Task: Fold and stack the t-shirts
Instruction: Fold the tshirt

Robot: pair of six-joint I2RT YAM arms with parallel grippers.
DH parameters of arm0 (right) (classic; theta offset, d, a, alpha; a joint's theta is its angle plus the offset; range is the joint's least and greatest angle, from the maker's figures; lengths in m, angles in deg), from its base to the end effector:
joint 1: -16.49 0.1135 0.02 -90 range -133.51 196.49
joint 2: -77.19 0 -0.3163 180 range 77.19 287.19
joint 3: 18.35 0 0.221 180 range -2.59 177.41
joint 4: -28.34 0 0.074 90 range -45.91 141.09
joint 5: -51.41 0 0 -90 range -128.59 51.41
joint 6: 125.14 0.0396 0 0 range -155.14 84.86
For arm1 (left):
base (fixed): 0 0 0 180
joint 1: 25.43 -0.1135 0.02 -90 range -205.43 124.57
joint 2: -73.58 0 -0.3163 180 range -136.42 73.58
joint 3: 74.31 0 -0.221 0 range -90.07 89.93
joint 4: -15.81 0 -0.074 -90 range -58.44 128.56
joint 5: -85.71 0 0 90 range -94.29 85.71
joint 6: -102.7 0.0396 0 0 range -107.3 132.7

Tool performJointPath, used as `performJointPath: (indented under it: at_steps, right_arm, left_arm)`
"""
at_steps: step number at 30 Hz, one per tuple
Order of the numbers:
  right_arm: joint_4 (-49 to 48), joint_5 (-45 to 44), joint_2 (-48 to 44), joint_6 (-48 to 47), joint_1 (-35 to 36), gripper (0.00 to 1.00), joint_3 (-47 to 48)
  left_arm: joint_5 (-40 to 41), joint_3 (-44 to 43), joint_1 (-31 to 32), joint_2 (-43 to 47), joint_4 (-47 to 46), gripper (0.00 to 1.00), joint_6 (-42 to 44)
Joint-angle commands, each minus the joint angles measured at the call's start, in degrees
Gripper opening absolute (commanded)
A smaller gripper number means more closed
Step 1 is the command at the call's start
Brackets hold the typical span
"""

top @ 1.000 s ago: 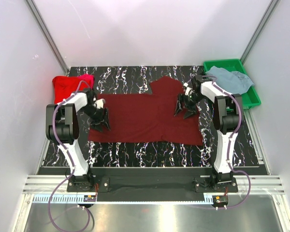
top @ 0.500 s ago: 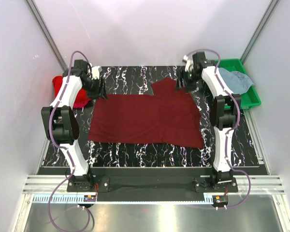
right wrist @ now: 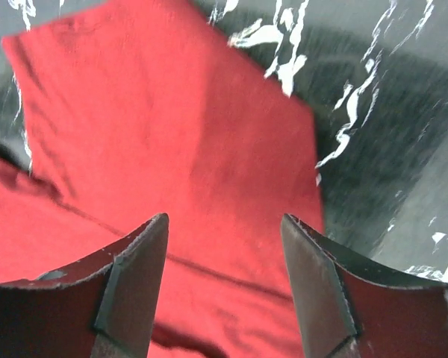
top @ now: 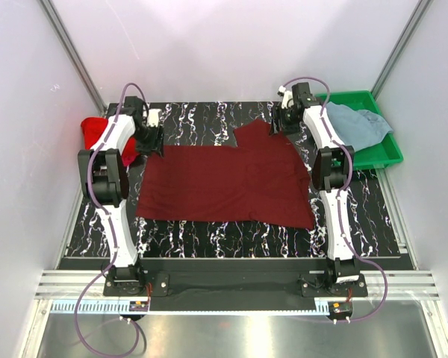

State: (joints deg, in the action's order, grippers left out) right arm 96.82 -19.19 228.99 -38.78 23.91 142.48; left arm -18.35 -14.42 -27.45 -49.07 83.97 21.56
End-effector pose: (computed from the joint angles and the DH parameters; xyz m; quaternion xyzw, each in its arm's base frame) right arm 0.5671 0.0871 0.2018 -0.1358 0.9422 0.1710 0.2542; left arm 0.4486 0.0062 0.2639 0.0788 0.9755 -0.1043 0.1771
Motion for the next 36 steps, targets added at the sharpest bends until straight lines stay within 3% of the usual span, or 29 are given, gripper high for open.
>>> performJointPath:
  at_steps: [1,6,13,17,22,28,36]
  right_arm:
    - [-1.9,-2.3,2.8,-1.4,0.1,0.7,4.2]
    - [-6.7,-2.3,0.9,-1.1,-0.2,0.7,4.2]
    - [-13.6,-3.8,4.8,-0.3,-0.7,0.7,7.2]
    - [-14.9,-1.9,7.8,4.9,-1.4,0.7,11.5]
    - [-14.3,4.7,8.9,14.5,-2.6,0.69,9.3]
    - [-15.0,9.2,10.3,19.1,-3.6,0.67,8.2]
    - [-13.3,14.7,10.1,20.7,-4.2,0.41,3.7]
  left_arm:
    - [1.1,-3.3,0.4,0.9,-1.9,0.58,1.8]
    - [2.0,-3.4,1.8,-1.4,-2.2,0.58,2.0]
    - [8.7,-12.0,1.8,-9.1,-4.1,0.58,1.9]
    - [11.6,-14.6,3.0,-11.1,-5.0,0.58,2.4]
    - [11.8,-13.2,3.8,-9.7,-4.9,0.58,1.3]
    - [12.3,-12.0,4.3,-8.7,-4.9,0.59,1.2]
    - [16.6,-11.6,2.6,-7.4,-5.4,0.6,1.1]
